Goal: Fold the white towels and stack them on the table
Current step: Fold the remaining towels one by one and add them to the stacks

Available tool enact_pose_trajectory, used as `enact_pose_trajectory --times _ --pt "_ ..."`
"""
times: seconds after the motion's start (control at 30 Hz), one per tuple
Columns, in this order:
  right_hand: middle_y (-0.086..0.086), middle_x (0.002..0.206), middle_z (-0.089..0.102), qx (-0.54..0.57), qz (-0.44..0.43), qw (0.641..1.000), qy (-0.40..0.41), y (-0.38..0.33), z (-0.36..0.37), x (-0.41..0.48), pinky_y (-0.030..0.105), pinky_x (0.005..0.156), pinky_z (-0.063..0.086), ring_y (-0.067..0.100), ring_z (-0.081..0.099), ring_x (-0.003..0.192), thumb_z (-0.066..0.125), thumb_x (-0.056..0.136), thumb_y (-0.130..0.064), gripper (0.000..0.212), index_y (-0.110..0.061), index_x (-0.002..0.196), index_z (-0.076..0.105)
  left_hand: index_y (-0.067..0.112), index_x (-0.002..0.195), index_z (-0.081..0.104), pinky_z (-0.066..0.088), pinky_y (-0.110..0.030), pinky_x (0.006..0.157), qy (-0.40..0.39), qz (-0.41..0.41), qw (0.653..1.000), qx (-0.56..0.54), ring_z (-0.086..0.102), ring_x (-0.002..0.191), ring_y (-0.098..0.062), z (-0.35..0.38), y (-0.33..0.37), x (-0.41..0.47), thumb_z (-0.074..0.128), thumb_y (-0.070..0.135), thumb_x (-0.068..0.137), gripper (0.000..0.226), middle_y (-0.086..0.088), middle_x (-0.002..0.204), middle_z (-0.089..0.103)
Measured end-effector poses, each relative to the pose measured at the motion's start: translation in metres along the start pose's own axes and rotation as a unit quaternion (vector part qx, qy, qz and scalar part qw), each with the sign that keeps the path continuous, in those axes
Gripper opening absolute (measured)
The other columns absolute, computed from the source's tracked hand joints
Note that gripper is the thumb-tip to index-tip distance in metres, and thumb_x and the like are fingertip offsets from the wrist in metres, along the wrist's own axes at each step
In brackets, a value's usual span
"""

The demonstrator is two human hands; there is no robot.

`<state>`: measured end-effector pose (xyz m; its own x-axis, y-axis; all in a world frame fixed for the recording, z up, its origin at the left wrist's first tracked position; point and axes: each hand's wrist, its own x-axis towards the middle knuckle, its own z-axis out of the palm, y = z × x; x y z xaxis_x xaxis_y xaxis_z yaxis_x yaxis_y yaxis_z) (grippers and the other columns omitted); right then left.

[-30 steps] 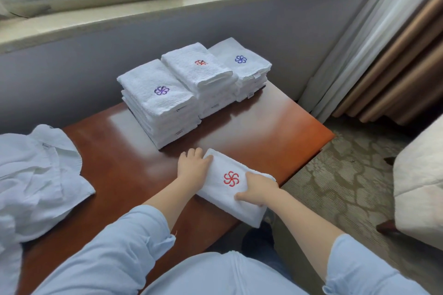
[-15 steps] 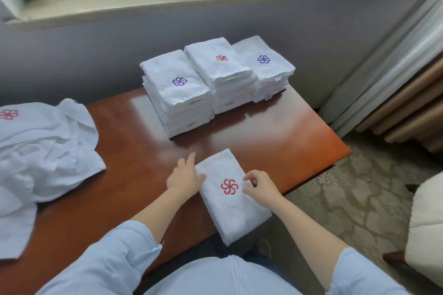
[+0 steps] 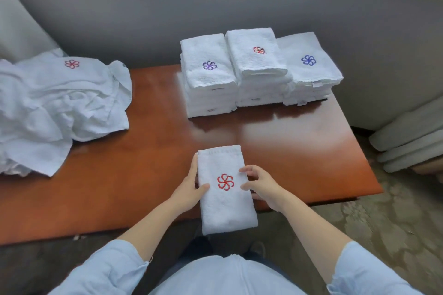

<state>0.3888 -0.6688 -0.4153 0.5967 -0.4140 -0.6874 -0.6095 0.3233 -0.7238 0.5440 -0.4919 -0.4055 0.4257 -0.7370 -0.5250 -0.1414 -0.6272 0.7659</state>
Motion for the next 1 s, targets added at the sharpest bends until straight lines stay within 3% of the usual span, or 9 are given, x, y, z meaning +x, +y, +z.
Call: enact_pose_trajectory --times 0.13,0.23,0.3,0.4,0.47,0.67,0.8,1.0 --pt "-0.007 0.122 0.052 -0.01 0.01 0.998 -0.065 0.005 -0.01 0.001 0.019 0.063 0.052 0.015 0.058 0.103 0.068 0.085 0.0 0.048 -0.035 0.117 0.058 0.068 0.141 -0.009 0.042 -0.049 0.11 0.014 -0.01 0.999 -0.026 0.04 0.138 -0.013 0.015 -0.004 -0.009 0.051 0.04 0.099 0.079 0.021 0.157 0.026" --pt "-0.005 0.12 0.056 -0.036 0.017 0.992 -0.124 0.009 -0.019 -0.002 0.021 0.066 0.057 0.017 0.06 0.105 0.069 0.085 0.0 0.056 -0.036 0.127 0.055 0.071 0.138 0.015 0.043 -0.044 0.11 0.013 -0.031 0.998 -0.046 0.05 0.128 -0.008 0.027 -0.001 -0.015 0.045 0.029 0.104 0.062 0.017 0.148 0.042" --pt "-0.003 0.121 0.057 -0.062 0.01 0.987 -0.151 0.01 -0.025 -0.005 0.023 0.069 0.058 0.016 0.06 0.106 0.068 0.085 0.001 0.064 -0.035 0.135 0.05 0.056 0.147 0.011 0.044 -0.037 0.109 0.024 -0.055 0.998 -0.026 0.048 0.128 -0.014 0.033 -0.001 -0.018 0.045 0.017 0.103 0.068 0.007 0.153 0.033" --pt "-0.001 0.121 0.056 -0.087 -0.002 0.983 -0.164 0.013 -0.03 -0.012 0.025 0.075 0.058 0.017 0.059 0.108 0.067 0.084 0.004 0.071 -0.035 0.139 0.045 0.04 0.154 0.012 0.053 -0.014 0.082 0.041 -0.081 0.995 -0.039 0.05 0.118 -0.01 0.04 0.001 -0.019 0.047 0.011 0.101 0.07 0.008 0.154 0.029" --pt "0.001 0.121 0.057 -0.084 -0.009 0.983 -0.163 0.013 -0.034 -0.016 0.027 0.077 0.059 0.019 0.059 0.108 0.065 0.084 0.007 0.071 -0.034 0.138 0.045 0.04 0.154 0.019 0.051 -0.011 0.068 0.057 -0.092 0.992 -0.062 0.052 0.114 -0.01 0.044 0.007 -0.02 0.048 0.009 0.1 0.068 0.011 0.151 0.033" --pt "0.008 0.117 0.058 -0.048 -0.024 0.988 -0.147 0.01 -0.06 -0.026 0.029 0.073 0.059 0.021 0.063 0.103 0.062 0.08 0.012 0.07 -0.03 0.134 0.048 0.047 0.149 0.028 0.054 -0.015 0.063 0.056 -0.091 0.989 -0.107 0.061 0.103 -0.011 0.053 0.026 -0.018 0.05 0.006 0.096 0.07 0.017 0.138 0.039" --pt "0.002 0.119 0.056 -0.044 -0.055 0.992 -0.1 0.002 -0.077 -0.032 0.026 0.077 0.058 0.019 0.06 0.107 0.065 0.082 0.006 0.063 -0.032 0.13 0.049 0.049 0.146 0.031 0.051 -0.01 0.06 0.045 -0.056 0.993 -0.092 0.056 0.103 -0.008 0.051 0.052 -0.003 0.055 0.01 0.097 0.067 0.022 0.135 0.035" --pt "-0.005 0.123 0.053 -0.005 -0.12 0.993 -0.015 -0.03 -0.107 -0.044 0.021 0.075 0.057 0.017 0.057 0.11 0.066 0.084 0.001 0.059 -0.034 0.128 0.049 0.052 0.141 0.033 0.053 -0.013 0.063 0.019 0.018 0.996 -0.08 0.058 0.104 -0.005 0.037 0.112 0.03 0.058 0.008 0.095 0.069 0.023 0.129 0.042"
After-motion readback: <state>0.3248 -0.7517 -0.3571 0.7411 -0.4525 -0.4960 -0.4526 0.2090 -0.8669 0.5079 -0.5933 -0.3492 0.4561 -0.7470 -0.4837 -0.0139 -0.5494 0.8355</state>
